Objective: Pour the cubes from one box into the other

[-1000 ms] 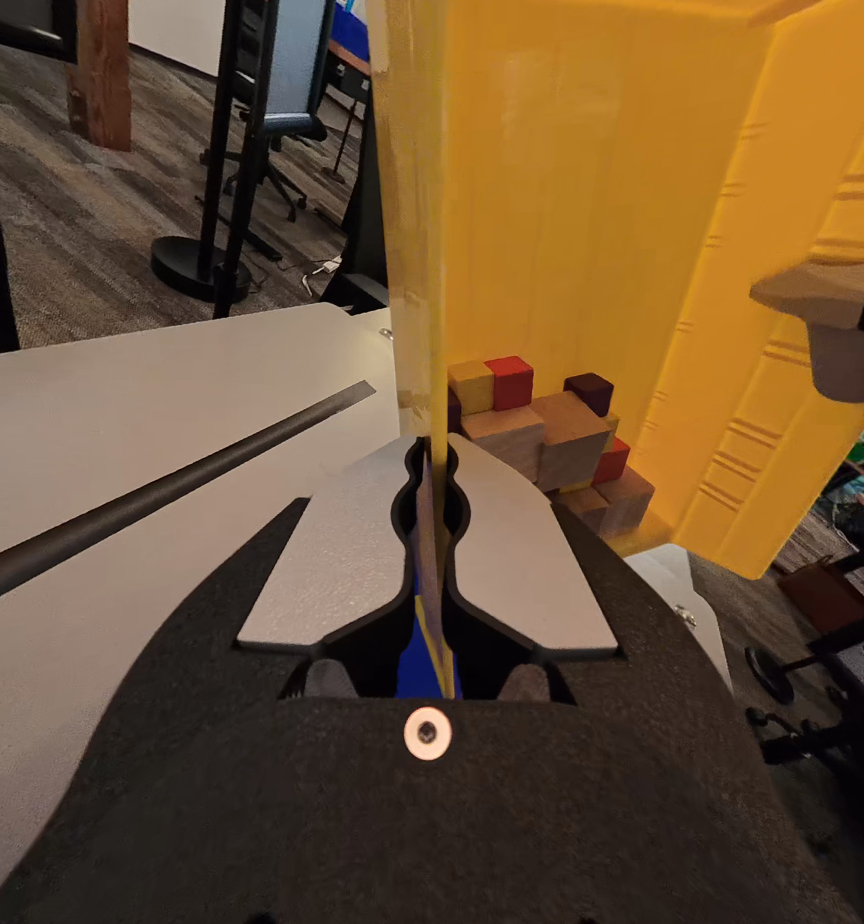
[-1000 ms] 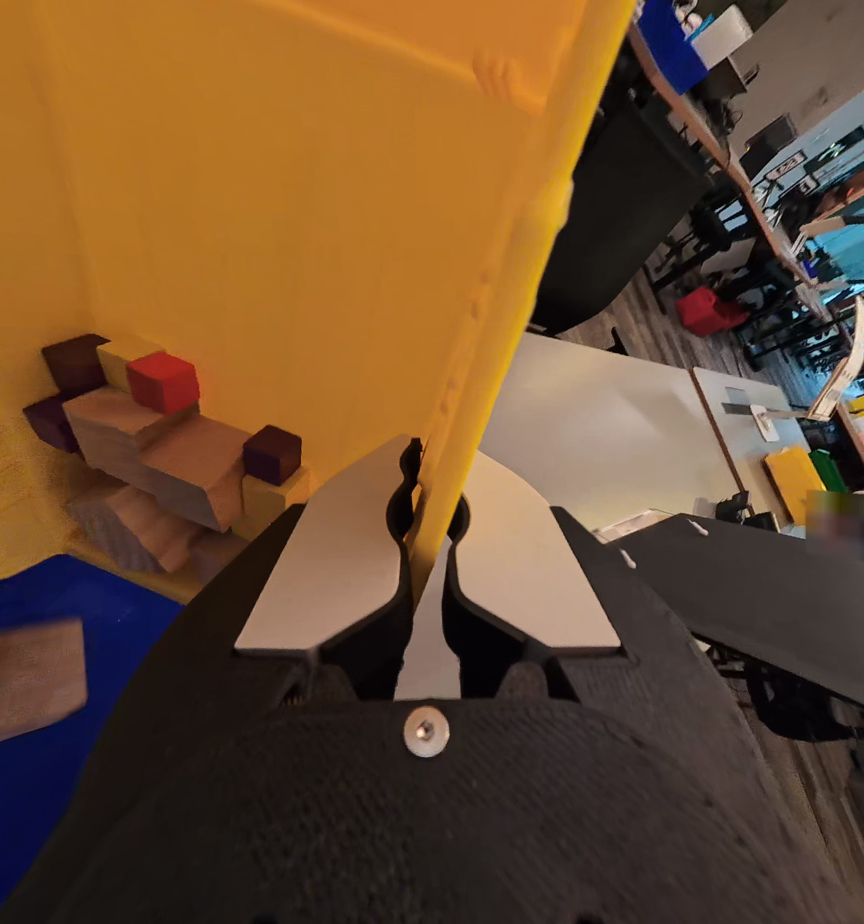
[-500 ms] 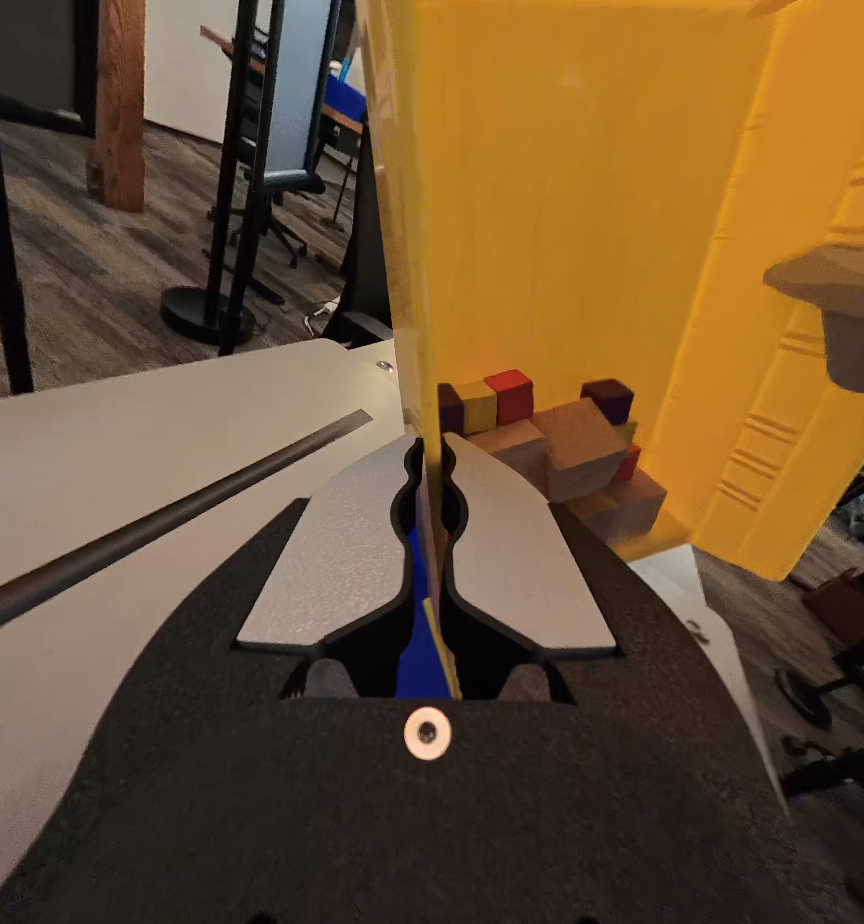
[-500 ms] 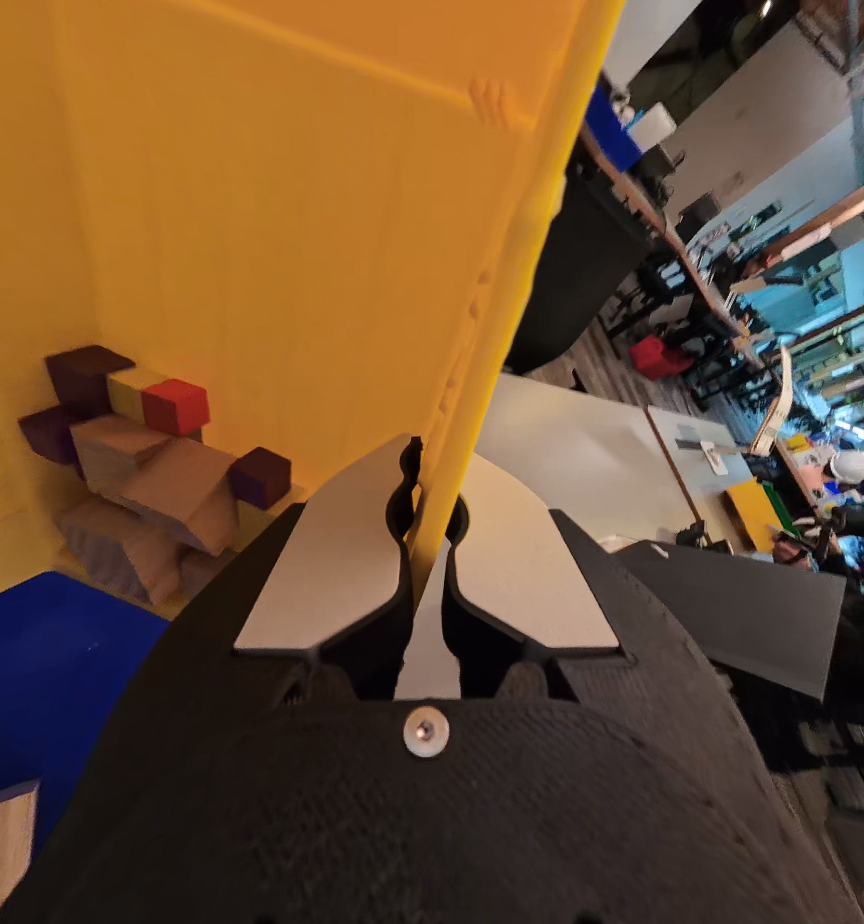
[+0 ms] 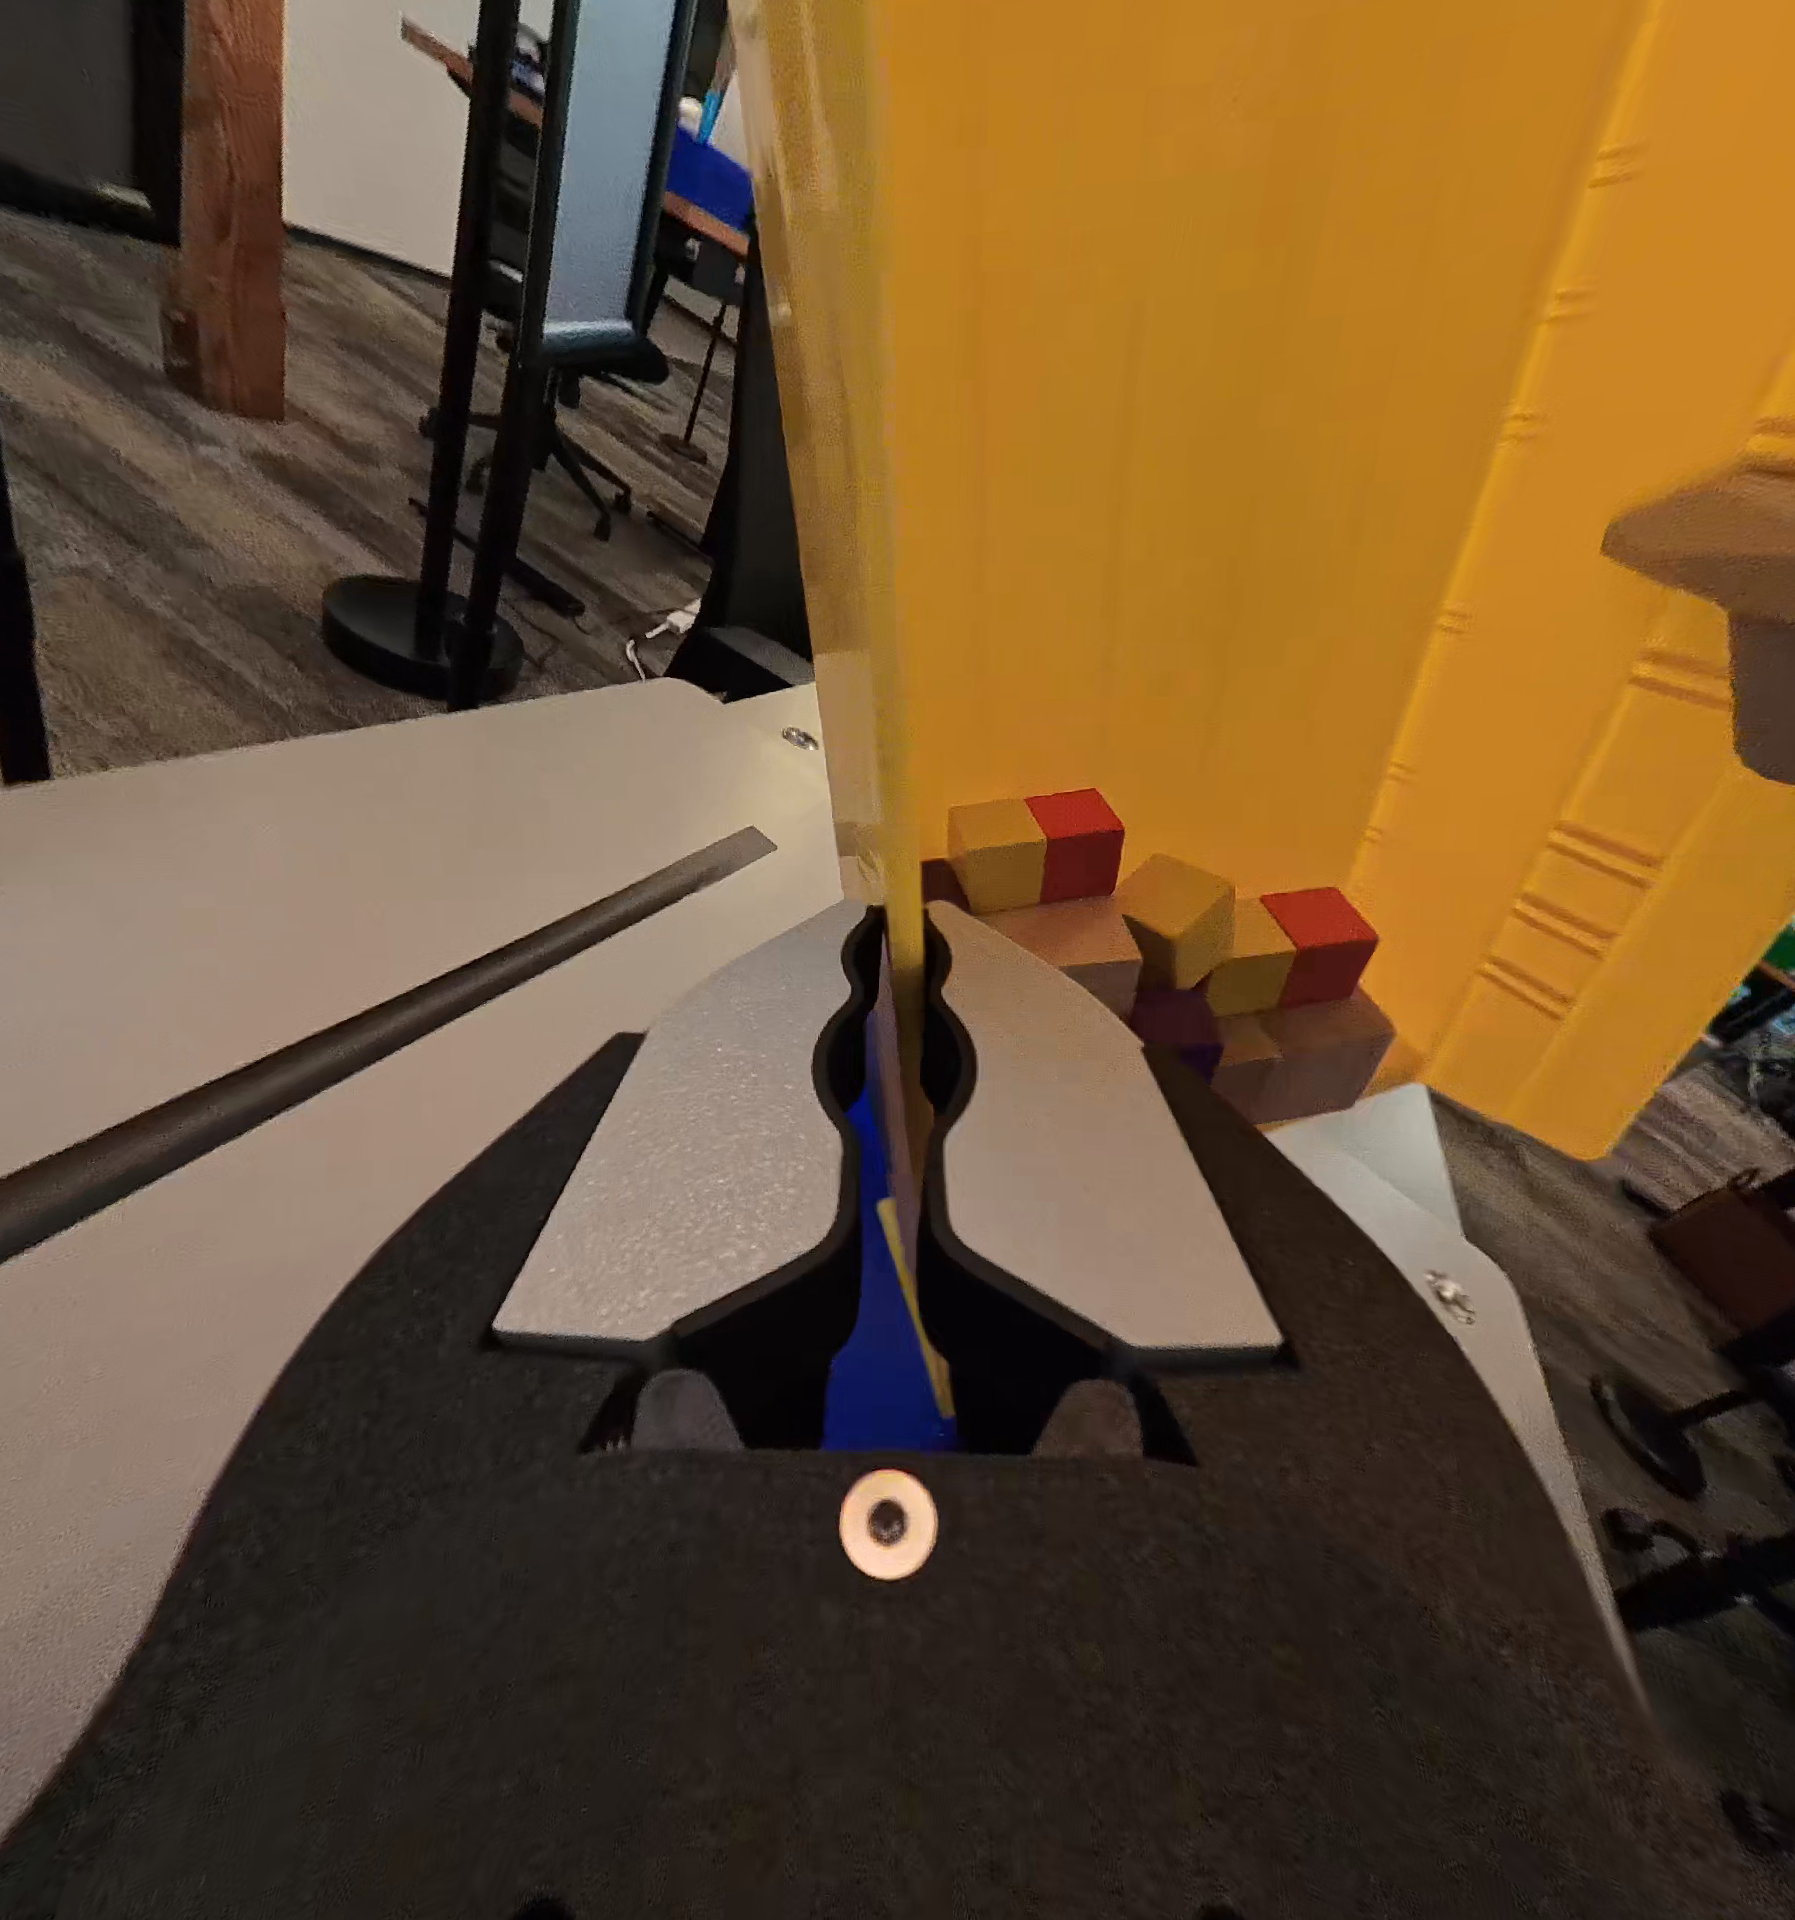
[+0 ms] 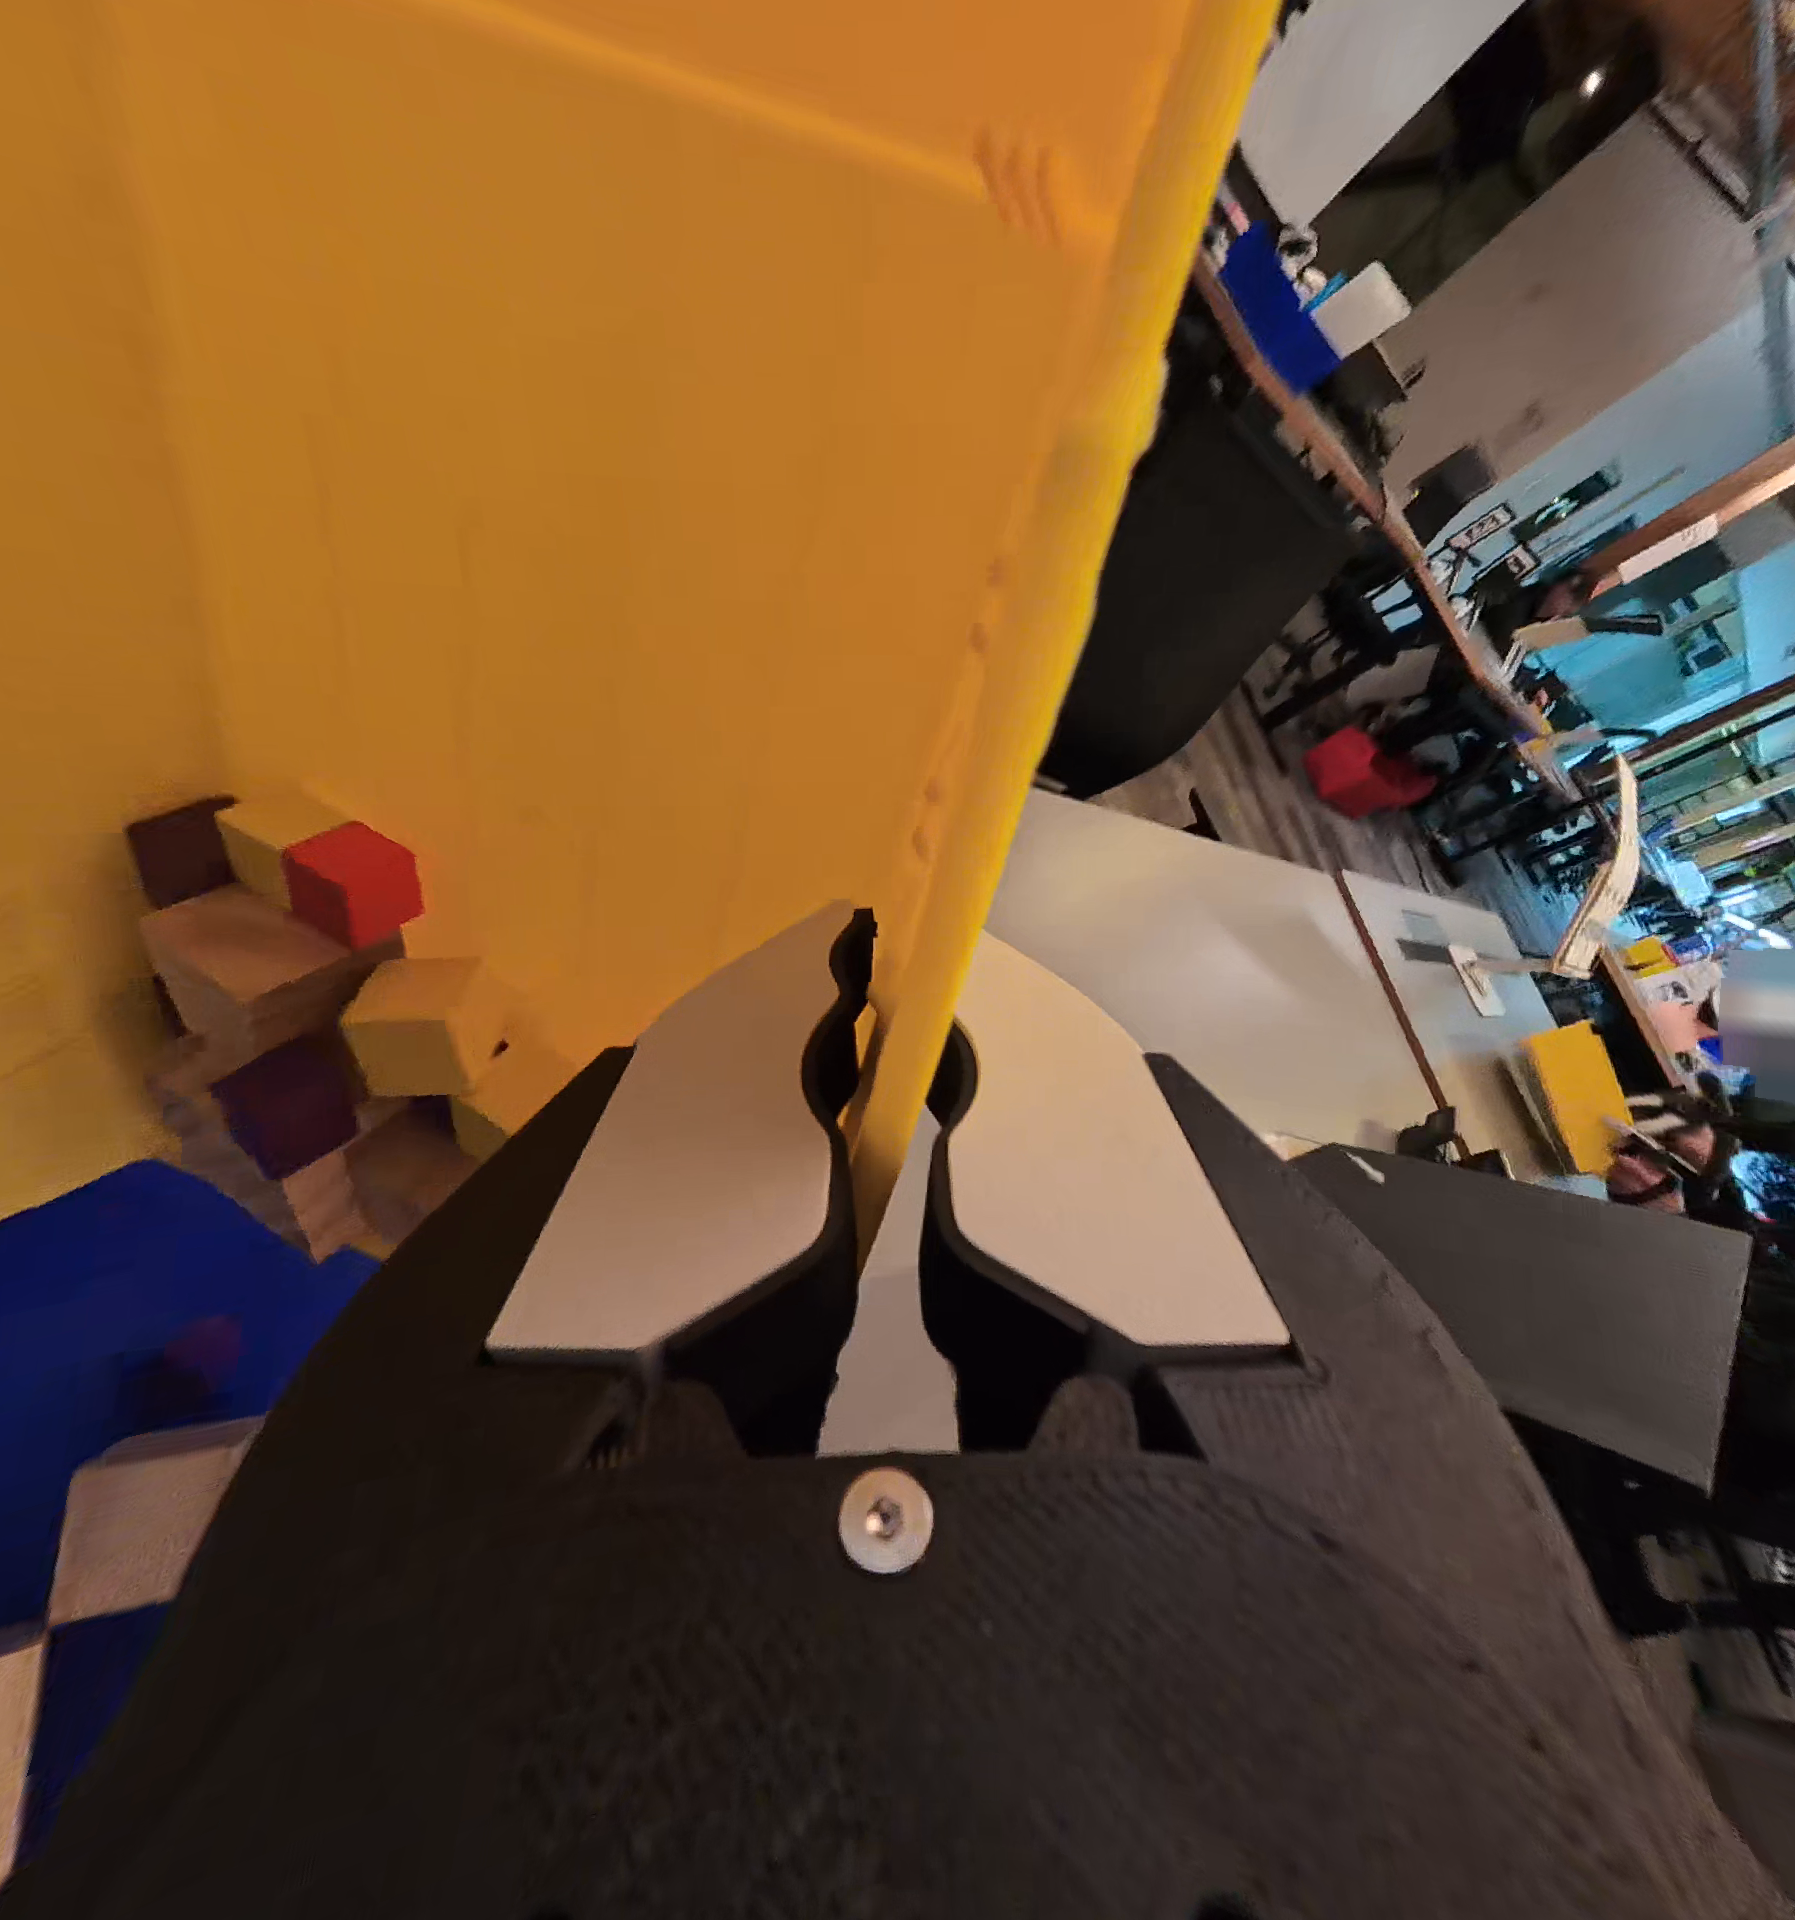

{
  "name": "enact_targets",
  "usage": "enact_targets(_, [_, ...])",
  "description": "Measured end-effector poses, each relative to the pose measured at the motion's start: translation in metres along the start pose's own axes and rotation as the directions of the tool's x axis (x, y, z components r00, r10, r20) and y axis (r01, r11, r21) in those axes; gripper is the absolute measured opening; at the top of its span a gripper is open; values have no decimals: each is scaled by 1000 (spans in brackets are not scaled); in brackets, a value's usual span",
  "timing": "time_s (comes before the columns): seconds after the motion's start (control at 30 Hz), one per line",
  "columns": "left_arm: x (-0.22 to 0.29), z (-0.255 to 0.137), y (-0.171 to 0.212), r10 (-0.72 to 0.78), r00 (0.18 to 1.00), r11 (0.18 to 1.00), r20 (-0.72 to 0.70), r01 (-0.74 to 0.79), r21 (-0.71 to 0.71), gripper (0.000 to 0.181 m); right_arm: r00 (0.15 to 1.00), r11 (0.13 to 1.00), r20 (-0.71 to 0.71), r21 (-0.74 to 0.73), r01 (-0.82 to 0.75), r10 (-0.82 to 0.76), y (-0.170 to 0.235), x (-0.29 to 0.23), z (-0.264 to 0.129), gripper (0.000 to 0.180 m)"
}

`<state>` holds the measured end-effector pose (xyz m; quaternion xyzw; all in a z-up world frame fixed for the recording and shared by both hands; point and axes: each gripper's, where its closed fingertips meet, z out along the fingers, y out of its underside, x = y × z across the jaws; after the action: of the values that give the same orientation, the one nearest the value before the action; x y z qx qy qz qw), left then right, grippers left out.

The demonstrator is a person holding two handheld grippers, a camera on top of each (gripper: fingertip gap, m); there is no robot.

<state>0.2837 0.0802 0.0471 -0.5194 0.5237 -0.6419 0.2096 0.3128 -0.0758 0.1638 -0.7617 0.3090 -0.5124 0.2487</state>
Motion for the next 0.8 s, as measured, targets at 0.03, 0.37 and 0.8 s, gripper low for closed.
enact_targets(0.03, [-2, 1, 1, -31, 999, 1000, 8, 31, -5, 5, 1000, 1000, 6, -29, 1, -1, 2, -2, 5, 7])
enact_targets(0.37, [5, -8, -6, 20, 1000, 999, -1, -20, 42, 4, 999, 999, 1, 9, 37, -37, -14, -1, -14, 8])
enact_targets(0.8, [6, 0, -2, -43, 999, 999, -18, 44, 10, 5, 998, 998, -14, 8, 65, -65, -12, 4, -7, 8])
